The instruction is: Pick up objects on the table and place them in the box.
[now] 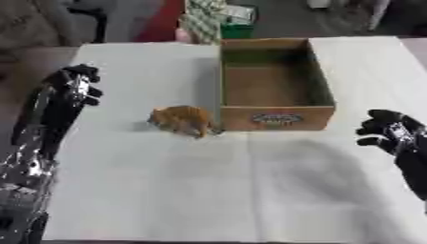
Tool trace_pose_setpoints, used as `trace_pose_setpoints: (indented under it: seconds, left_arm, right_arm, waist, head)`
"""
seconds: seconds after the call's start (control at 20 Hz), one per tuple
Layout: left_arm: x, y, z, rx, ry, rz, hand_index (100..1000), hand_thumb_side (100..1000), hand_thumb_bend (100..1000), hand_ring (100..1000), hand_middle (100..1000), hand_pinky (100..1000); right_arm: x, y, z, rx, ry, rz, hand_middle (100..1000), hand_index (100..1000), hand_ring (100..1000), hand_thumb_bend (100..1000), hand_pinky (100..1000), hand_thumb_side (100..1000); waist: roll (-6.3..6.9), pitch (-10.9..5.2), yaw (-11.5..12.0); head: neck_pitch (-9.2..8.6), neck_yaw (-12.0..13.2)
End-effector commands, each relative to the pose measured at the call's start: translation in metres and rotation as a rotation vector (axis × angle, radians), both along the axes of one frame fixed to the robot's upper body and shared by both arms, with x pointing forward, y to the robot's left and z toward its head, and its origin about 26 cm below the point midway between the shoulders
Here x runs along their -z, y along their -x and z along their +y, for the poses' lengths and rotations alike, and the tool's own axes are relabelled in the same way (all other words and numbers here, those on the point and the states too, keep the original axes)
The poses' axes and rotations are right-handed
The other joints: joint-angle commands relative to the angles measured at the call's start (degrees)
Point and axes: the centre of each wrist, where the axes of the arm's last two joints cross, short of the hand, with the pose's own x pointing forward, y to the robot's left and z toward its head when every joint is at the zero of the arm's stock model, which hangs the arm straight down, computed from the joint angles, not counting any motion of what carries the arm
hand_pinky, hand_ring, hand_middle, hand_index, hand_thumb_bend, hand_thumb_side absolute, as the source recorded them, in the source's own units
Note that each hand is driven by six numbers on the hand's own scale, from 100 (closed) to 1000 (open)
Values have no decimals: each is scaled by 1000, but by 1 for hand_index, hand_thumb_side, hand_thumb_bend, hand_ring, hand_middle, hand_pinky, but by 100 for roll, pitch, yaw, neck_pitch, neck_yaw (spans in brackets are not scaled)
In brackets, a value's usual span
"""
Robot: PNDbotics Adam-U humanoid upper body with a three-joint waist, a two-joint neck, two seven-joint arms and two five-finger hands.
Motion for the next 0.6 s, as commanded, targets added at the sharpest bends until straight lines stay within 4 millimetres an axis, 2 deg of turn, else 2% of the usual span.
trace_pose_setpoints:
  seconds: [0.05,0.25,0.6]
  left_arm:
    - [-12,1,1,10,-24,-37,725,707,100,594,628,597]
    - [-18,0,2,25,-61,-41,734,668,100,602,639,600]
    - [-41,-6,3,66,-230,-40,761,583,100,629,672,615]
  right_arm:
    - [-7,-1,-3,4,16,-22,614,766,678,100,634,601]
    - [-7,-1,-3,5,20,-20,613,766,678,100,634,601]
    - [-6,-1,-3,1,21,-16,613,766,678,100,633,601]
  waist:
    - [-3,-79,-3]
    - [5,-83,-13]
    - [16,-103,-37]
  head:
    - [-93,-3]
    - [-107,11]
    - [-175,50]
